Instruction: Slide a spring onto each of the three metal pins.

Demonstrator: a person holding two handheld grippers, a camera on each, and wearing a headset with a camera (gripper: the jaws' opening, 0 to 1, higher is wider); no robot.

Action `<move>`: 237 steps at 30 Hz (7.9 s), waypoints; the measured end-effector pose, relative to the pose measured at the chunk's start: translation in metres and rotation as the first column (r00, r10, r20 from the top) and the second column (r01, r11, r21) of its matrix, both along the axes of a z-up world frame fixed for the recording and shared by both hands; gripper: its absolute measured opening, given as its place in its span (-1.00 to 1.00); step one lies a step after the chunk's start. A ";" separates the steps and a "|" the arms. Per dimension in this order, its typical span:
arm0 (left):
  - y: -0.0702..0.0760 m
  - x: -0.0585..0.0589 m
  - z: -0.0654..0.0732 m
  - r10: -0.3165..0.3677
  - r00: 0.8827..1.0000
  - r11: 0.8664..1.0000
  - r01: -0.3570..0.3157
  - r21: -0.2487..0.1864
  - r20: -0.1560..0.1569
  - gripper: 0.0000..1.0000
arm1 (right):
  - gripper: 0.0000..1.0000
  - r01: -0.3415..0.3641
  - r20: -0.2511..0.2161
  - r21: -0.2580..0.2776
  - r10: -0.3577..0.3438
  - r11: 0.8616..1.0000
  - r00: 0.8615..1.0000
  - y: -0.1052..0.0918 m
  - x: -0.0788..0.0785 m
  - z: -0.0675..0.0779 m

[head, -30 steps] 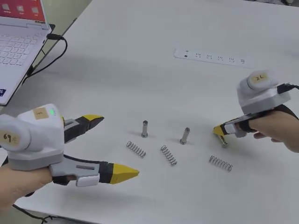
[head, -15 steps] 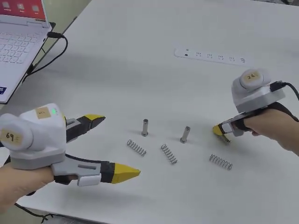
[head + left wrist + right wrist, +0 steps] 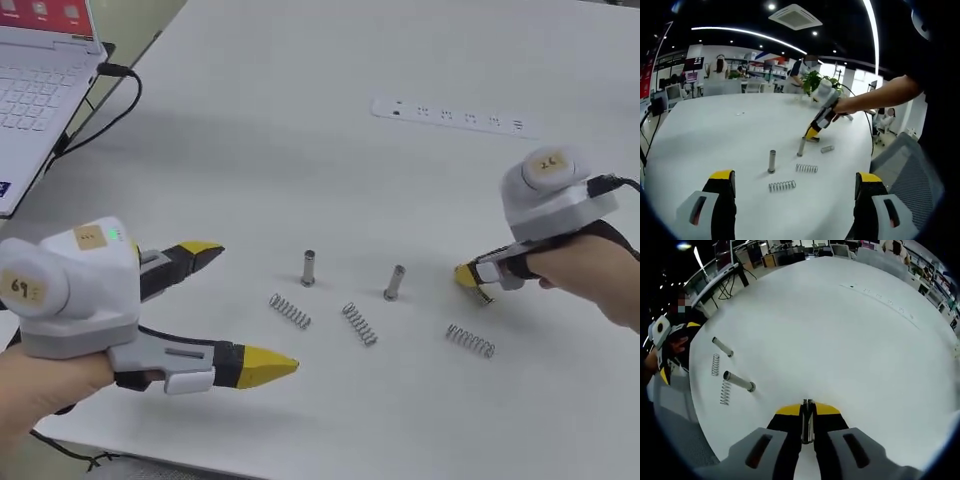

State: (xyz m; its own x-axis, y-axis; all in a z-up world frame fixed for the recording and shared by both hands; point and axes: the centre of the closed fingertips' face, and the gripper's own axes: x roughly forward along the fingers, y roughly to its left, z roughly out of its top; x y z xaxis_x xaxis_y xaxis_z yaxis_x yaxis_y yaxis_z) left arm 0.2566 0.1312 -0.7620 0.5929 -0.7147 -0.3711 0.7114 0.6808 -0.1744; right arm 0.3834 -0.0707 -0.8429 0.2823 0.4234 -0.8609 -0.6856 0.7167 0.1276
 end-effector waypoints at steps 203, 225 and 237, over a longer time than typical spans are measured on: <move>-0.002 -0.006 0.008 -0.008 1.000 1.000 0.008 0.004 0.025 0.95 | -0.26 -0.152 0.242 0.175 0.108 0.973 0.964 -0.012 -0.096 0.015; 0.001 -0.011 0.006 -0.001 1.000 1.000 0.001 0.004 0.021 0.94 | -0.62 -0.192 0.194 0.090 0.172 0.977 0.966 -0.014 -0.093 -0.004; 0.001 -0.012 0.009 -0.004 0.999 1.000 0.004 0.002 0.031 0.96 | -0.77 -0.212 0.190 0.061 0.197 0.975 0.962 -0.011 -0.094 -0.004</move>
State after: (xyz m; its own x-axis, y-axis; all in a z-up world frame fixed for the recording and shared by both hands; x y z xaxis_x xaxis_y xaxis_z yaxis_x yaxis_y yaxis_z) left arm 0.2446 0.1325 -0.7528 0.6017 -0.7162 -0.3536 0.7190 0.6784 -0.1506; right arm 0.2899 -0.0816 -0.8474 0.3306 0.5535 -0.7644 -0.8336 0.5511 0.0385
